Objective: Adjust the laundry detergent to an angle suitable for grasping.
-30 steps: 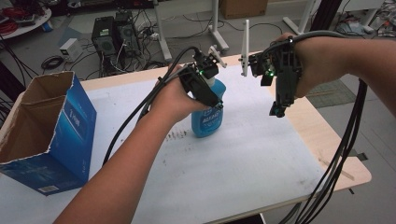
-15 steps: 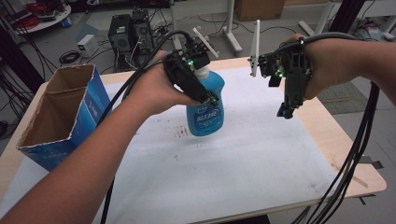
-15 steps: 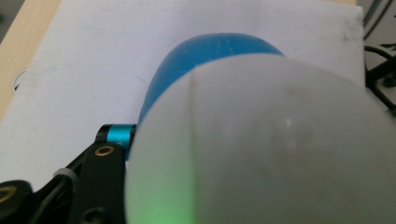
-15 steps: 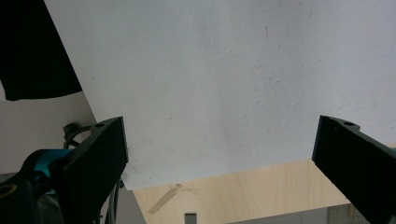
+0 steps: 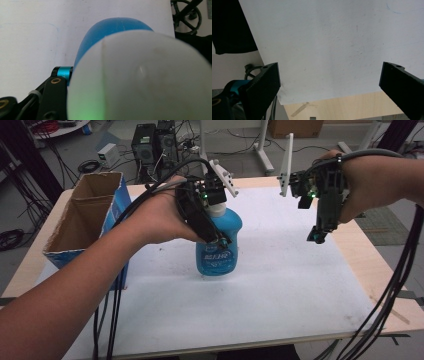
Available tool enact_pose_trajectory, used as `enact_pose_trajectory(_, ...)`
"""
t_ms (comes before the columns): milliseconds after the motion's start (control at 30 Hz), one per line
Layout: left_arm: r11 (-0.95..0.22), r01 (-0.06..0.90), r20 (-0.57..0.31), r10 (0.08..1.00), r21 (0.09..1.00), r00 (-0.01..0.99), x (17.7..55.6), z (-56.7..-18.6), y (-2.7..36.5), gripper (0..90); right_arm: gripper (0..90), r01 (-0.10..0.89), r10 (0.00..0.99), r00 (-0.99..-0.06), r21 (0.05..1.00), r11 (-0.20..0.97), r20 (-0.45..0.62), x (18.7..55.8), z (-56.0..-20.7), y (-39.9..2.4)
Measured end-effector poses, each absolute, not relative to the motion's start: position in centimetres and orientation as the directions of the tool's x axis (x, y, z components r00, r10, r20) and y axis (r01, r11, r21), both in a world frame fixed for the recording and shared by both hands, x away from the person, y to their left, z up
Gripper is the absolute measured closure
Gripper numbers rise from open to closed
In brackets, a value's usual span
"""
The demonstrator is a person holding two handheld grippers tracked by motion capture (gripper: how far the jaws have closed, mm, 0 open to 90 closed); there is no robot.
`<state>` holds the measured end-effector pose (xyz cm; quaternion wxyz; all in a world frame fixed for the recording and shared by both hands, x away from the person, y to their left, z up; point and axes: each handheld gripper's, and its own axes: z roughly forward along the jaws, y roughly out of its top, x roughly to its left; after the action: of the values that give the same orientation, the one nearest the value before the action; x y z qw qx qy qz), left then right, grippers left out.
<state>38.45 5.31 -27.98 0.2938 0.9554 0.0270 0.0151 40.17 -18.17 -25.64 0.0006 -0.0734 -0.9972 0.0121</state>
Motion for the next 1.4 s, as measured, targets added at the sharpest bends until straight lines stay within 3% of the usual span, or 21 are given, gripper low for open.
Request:
enact_pose_trajectory(500, -0.797, -0.087, -0.049, -0.145, 0.597, 0.988, 37.3, -29.8, 8.0, 42.3, 2.5, 0.144, 0.145, -0.989, -0.043, 0.989, 0.004, 39.8, -25.7, -17.1)
enact_pose_trajectory(767, -0.770, -0.216, -0.028, -0.290, 0.601, 0.957, 37.0, -30.3, 8.9, 42.3, 2.5, 0.130, 0.131, -0.991, -0.044, 0.990, 0.005, 39.7, -25.8, -16.7)
enact_pose_trajectory(1400, -0.762, -0.254, -0.038, -0.343, 0.595, 0.939, 37.3, -32.3, 10.8, 42.1, 2.6, 0.135, 0.135, -0.991, -0.037, 0.990, 0.011, 39.9, -26.3, -16.6)
